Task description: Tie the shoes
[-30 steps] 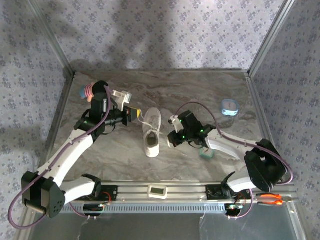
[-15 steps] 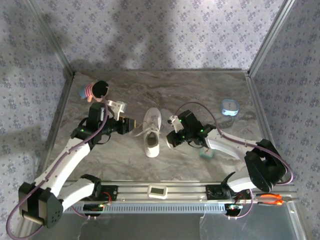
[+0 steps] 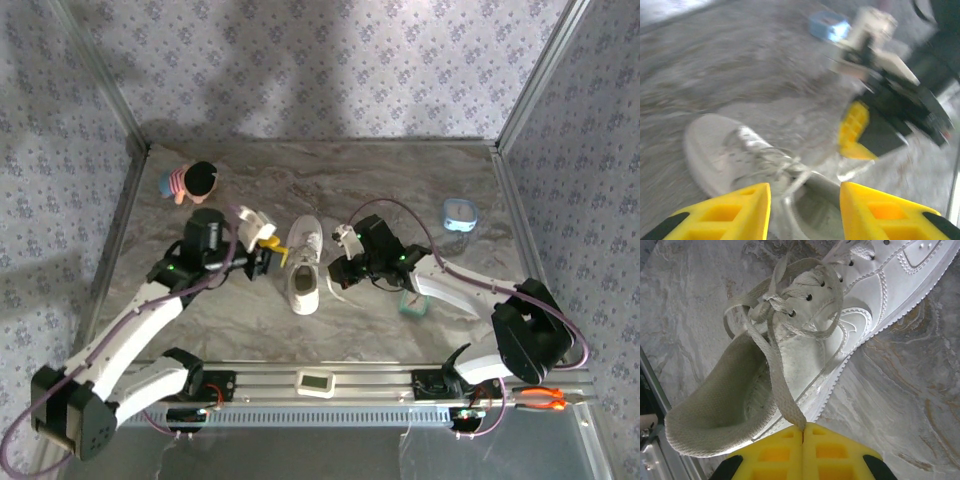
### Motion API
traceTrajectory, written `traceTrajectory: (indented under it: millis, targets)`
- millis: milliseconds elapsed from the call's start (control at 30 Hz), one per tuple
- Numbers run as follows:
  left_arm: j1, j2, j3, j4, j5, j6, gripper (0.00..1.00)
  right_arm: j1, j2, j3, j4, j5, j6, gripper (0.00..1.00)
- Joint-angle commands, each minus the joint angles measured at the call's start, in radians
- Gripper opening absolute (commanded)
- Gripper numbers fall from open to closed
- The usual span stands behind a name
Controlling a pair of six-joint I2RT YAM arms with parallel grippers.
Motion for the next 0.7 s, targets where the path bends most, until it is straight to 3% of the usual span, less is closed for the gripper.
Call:
traceTrajectory:
  millis: [0,267,667]
  targets:
    - [-0.051,0.084,0.025,0.057,0.042,0.203,0.41,0.015,-0.021,0.034,0.013,-0.019,0.039,0.00]
    - [-0.086,0.260,0.044,0.136,0.064,0.272,0.41,0.010,-0.028,0.051,0.006,-0.038,0.030,0.00]
    - [-0.086,0.330,0.054,0.161,0.094,0.311,0.38,-0.003,-0.022,0.064,0.005,-0.078,0.026,0.00]
